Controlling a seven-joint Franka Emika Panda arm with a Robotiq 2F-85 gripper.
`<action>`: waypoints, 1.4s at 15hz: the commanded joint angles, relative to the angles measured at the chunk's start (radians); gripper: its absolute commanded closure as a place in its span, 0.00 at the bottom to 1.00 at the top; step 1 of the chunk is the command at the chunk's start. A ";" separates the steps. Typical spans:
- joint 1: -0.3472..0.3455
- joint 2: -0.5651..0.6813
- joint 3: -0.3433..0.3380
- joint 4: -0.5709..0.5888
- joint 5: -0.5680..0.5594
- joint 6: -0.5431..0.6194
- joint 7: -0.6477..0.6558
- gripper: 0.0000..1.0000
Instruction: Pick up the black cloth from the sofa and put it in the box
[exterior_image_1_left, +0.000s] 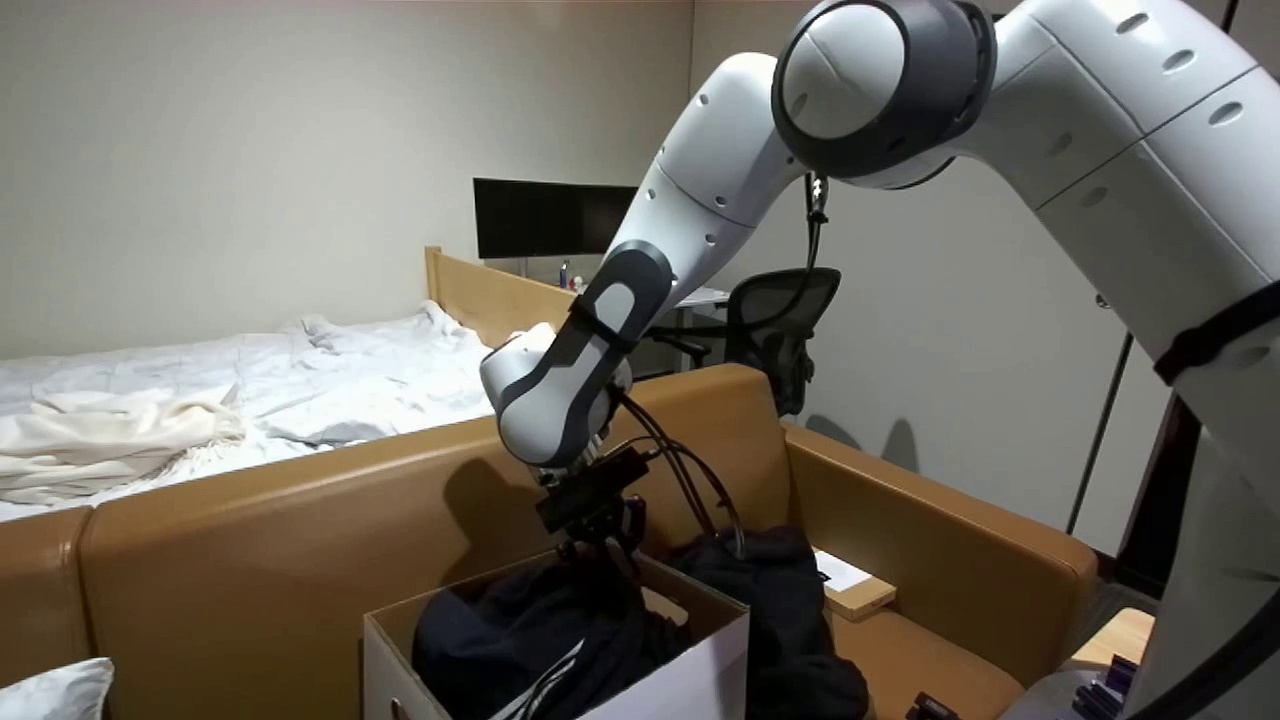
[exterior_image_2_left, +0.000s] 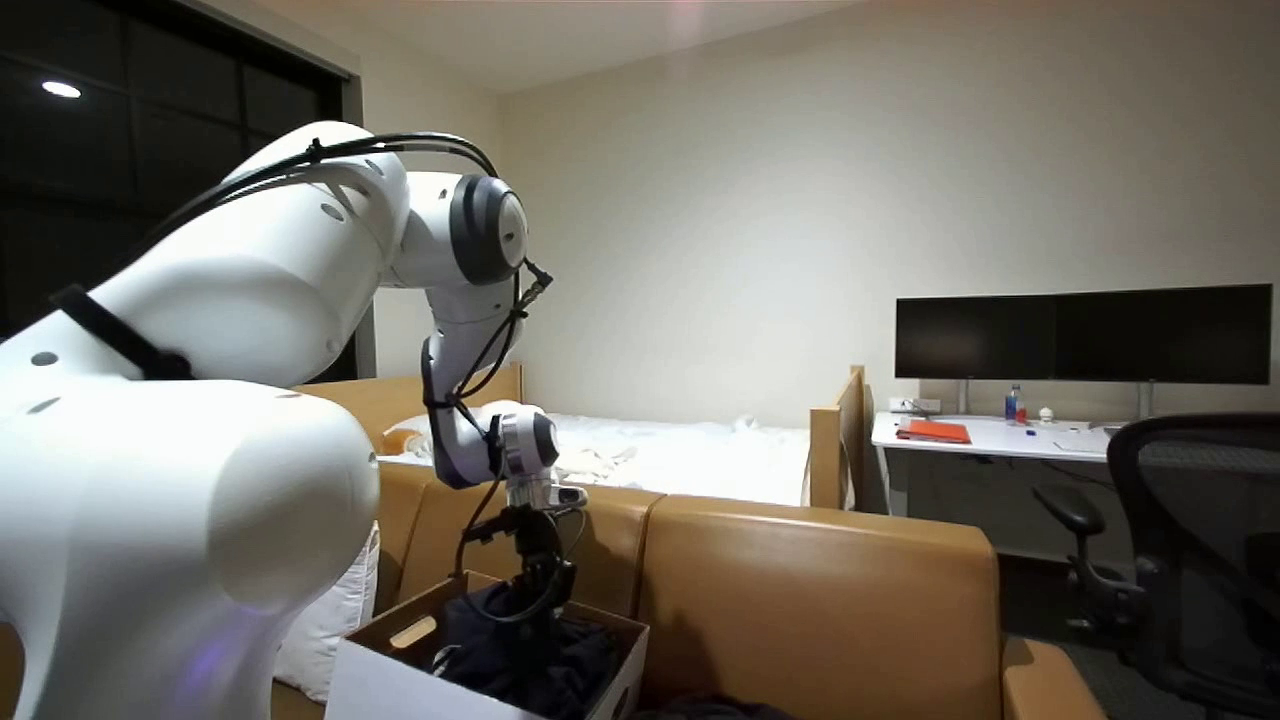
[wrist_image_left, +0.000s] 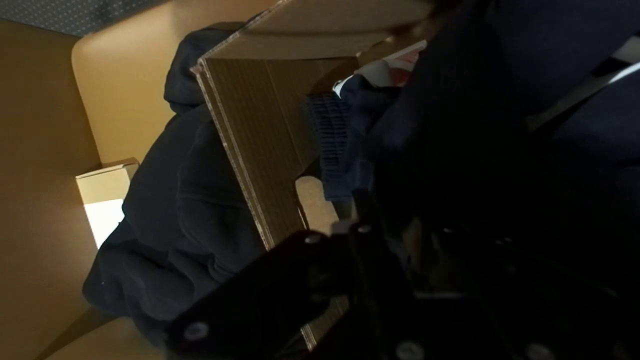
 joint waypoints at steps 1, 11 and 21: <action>0.005 -0.008 -0.011 -0.008 0.027 -0.011 -0.032 0.48; -0.007 -0.136 -0.019 -0.055 0.028 -0.207 -0.051 0.00; -0.024 -0.478 0.018 -0.262 -0.043 -0.612 -0.131 0.00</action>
